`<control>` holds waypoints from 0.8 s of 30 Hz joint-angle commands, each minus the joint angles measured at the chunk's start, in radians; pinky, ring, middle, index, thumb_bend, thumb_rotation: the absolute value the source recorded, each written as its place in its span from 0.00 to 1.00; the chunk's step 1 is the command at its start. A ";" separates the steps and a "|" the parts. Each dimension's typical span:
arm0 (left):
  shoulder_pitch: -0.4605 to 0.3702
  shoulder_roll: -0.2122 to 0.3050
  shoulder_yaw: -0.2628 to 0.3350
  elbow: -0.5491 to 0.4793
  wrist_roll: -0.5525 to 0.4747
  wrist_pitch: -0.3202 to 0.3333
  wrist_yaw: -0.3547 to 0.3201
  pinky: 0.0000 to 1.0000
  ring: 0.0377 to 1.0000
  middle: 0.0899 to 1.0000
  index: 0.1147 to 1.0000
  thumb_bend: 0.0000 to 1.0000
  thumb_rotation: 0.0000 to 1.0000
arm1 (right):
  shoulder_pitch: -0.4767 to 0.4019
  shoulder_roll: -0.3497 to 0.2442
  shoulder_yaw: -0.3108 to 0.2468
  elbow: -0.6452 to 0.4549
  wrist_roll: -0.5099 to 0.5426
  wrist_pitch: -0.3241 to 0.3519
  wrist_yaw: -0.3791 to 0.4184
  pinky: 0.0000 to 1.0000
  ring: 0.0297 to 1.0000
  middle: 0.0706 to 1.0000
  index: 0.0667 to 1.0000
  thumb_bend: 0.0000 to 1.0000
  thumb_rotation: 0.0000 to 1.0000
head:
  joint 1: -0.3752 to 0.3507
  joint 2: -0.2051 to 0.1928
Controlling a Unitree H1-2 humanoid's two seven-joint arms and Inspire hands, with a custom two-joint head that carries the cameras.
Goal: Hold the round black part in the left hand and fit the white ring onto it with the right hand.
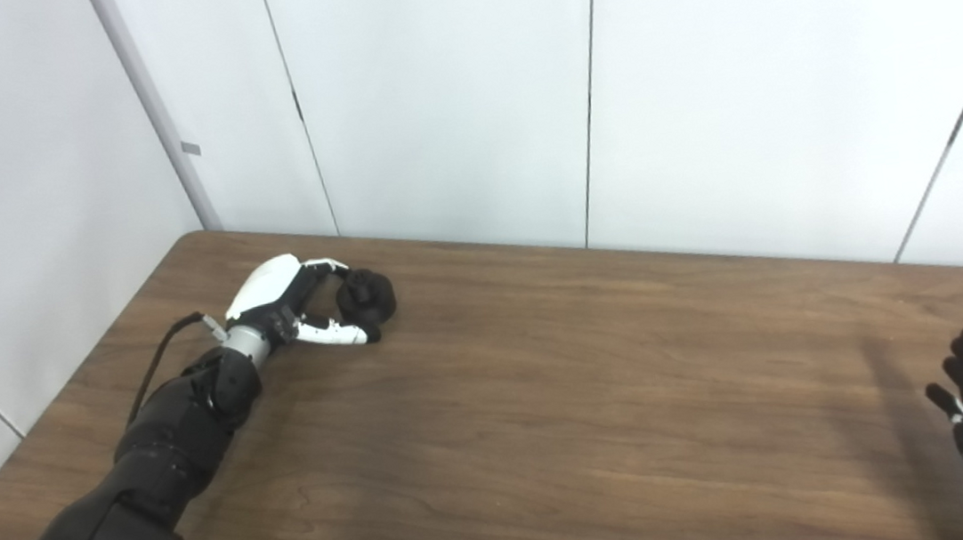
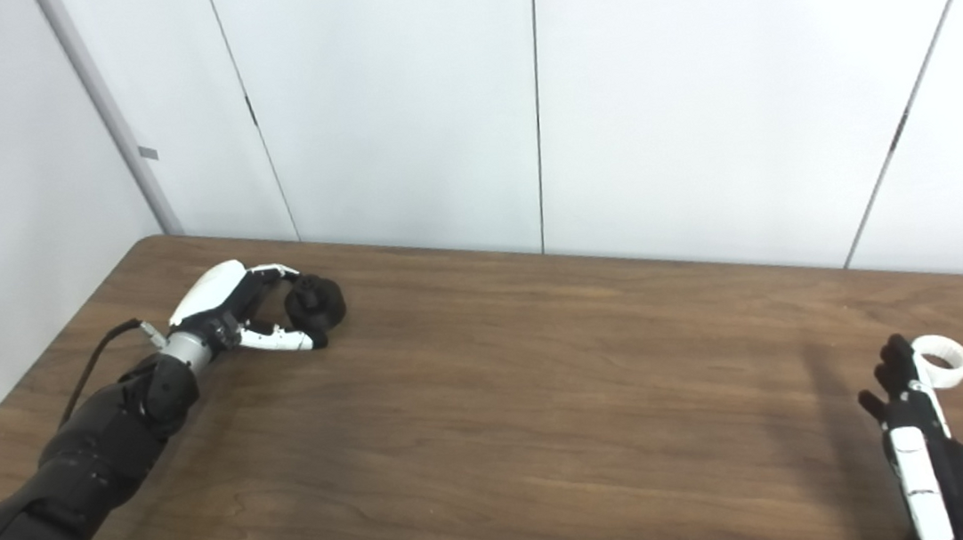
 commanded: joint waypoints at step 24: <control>-0.014 -0.004 -0.020 0.066 0.035 -0.028 -0.003 0.91 0.87 0.77 0.45 0.59 0.08 | 0.047 0.029 0.013 0.013 -0.004 -0.006 -0.007 0.94 1.00 1.00 1.00 0.27 0.94 | -0.010 0.007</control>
